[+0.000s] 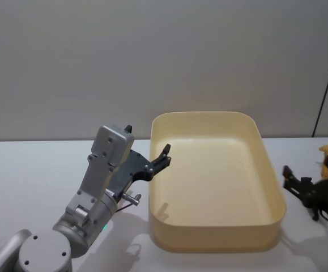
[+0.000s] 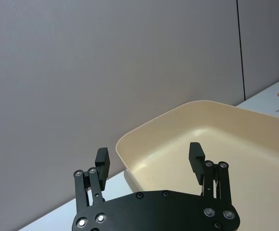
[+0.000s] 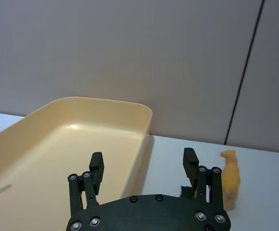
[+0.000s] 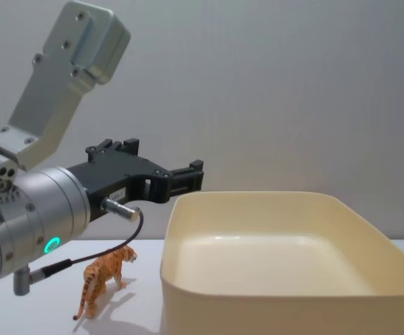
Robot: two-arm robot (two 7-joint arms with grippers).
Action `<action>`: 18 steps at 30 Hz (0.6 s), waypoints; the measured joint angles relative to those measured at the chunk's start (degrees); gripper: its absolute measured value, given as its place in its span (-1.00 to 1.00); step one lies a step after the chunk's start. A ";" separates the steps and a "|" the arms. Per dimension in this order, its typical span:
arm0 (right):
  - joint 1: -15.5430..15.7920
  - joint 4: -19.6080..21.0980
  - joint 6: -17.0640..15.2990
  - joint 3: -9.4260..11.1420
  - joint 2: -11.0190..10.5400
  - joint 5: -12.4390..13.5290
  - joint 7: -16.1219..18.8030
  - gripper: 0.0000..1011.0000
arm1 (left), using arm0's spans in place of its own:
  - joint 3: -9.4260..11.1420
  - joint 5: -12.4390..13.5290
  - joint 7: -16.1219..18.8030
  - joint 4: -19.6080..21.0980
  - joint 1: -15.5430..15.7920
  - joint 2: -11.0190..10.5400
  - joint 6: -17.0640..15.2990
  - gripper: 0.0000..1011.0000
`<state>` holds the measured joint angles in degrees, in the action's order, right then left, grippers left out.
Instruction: Pick up the toy alternately with two hands and place it into the central storage box.
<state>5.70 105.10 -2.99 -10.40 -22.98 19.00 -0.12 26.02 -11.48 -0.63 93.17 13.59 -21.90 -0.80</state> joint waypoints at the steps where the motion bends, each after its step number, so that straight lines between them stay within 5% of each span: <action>1: 0.39 0.29 -0.10 0.21 -0.27 0.21 -0.32 0.98 | 0.00 0.00 0.00 0.00 0.00 0.00 0.00 0.98; 18: 5.64 2.40 -4.68 4.07 -4.60 3.94 -5.24 0.98 | 0.00 0.00 0.00 0.00 0.00 0.00 0.00 0.98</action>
<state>11.34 107.50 -7.67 -6.33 -27.58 22.94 -5.36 26.02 -11.48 -0.63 93.17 13.59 -21.89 -0.80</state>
